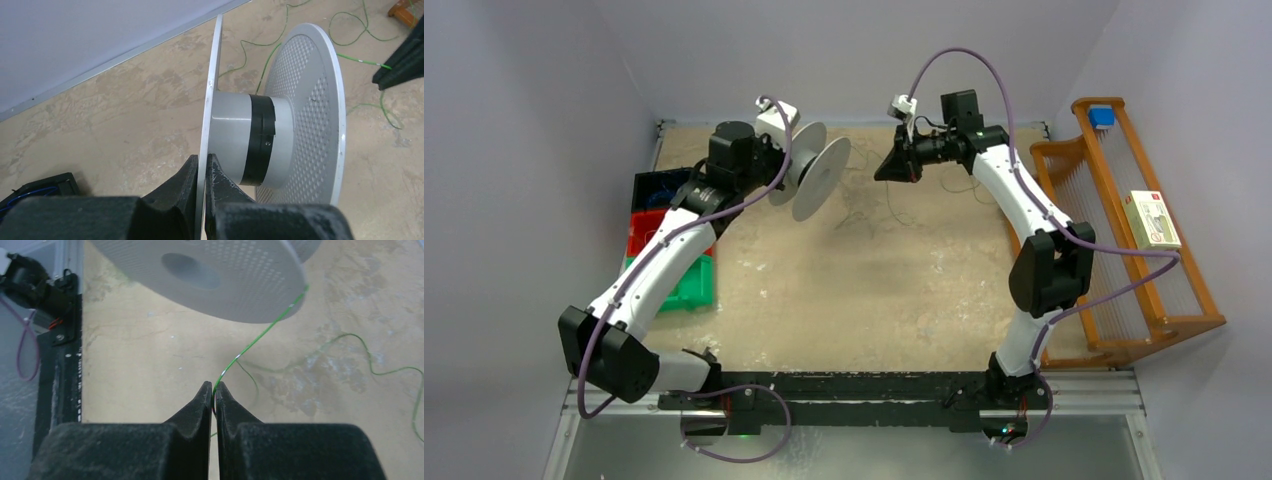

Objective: Wrap the cables
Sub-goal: Wrap the cable around the cable reel.

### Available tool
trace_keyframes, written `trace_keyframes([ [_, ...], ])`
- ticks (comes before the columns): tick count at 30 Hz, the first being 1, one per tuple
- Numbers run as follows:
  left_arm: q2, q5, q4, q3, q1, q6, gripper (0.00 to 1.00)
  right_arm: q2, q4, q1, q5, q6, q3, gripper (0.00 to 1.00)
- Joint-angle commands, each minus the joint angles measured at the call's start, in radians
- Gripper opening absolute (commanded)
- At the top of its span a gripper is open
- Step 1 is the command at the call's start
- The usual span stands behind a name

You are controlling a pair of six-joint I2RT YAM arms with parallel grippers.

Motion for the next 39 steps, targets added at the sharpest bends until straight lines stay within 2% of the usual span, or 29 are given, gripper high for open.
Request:
trace_keyframes([
  [1,-0.003,-0.120,0.128,0.003,-0.002,0.004,0.00,-0.002,-0.131,0.003,-0.175,-0.063,0.048,0.07],
  [6,0.031,-0.154,0.139,-0.003,-0.025,-0.012,0.00,-0.001,-0.103,0.003,-0.267,-0.035,0.099,0.06],
  [12,0.046,-0.250,0.172,-0.023,-0.045,-0.039,0.00,-0.011,-0.043,0.012,-0.456,0.020,0.099,0.07],
  [15,0.057,-0.275,0.180,-0.026,-0.070,-0.019,0.00,-0.023,0.014,0.022,-0.492,0.069,0.098,0.12],
  [17,0.058,-0.297,0.191,-0.034,-0.103,0.007,0.00,-0.038,0.113,0.030,-0.493,0.162,0.086,0.14],
  [21,0.049,-0.341,0.228,-0.063,-0.152,0.039,0.00,-0.096,0.469,0.034,-0.462,0.471,-0.012,0.14],
  [26,0.061,-0.379,0.239,-0.065,-0.167,0.035,0.00,-0.177,1.269,0.040,-0.400,1.076,-0.273,0.09],
  [27,0.064,-0.392,0.242,-0.065,-0.169,0.031,0.00,-0.173,1.398,0.042,-0.406,1.155,-0.297,0.08],
  [29,0.070,-0.419,0.246,-0.059,-0.169,0.007,0.00,-0.156,1.451,0.055,-0.424,1.231,-0.311,0.07],
  [31,0.074,-0.437,0.245,-0.047,-0.169,-0.016,0.00,-0.156,1.437,0.065,-0.427,1.198,-0.332,0.07],
  [33,0.073,-0.447,0.250,-0.041,-0.168,-0.037,0.00,-0.166,1.356,0.070,-0.417,1.081,-0.358,0.14],
  [35,0.073,-0.449,0.246,-0.021,-0.168,-0.064,0.00,-0.180,1.091,0.071,-0.357,0.818,-0.349,0.25],
  [37,0.077,-0.447,0.223,0.015,-0.169,-0.089,0.00,-0.183,0.731,0.086,-0.224,0.412,-0.300,0.30],
  [39,0.077,-0.438,0.198,0.050,-0.169,-0.106,0.00,-0.182,0.520,0.126,-0.075,0.128,-0.277,0.35],
])
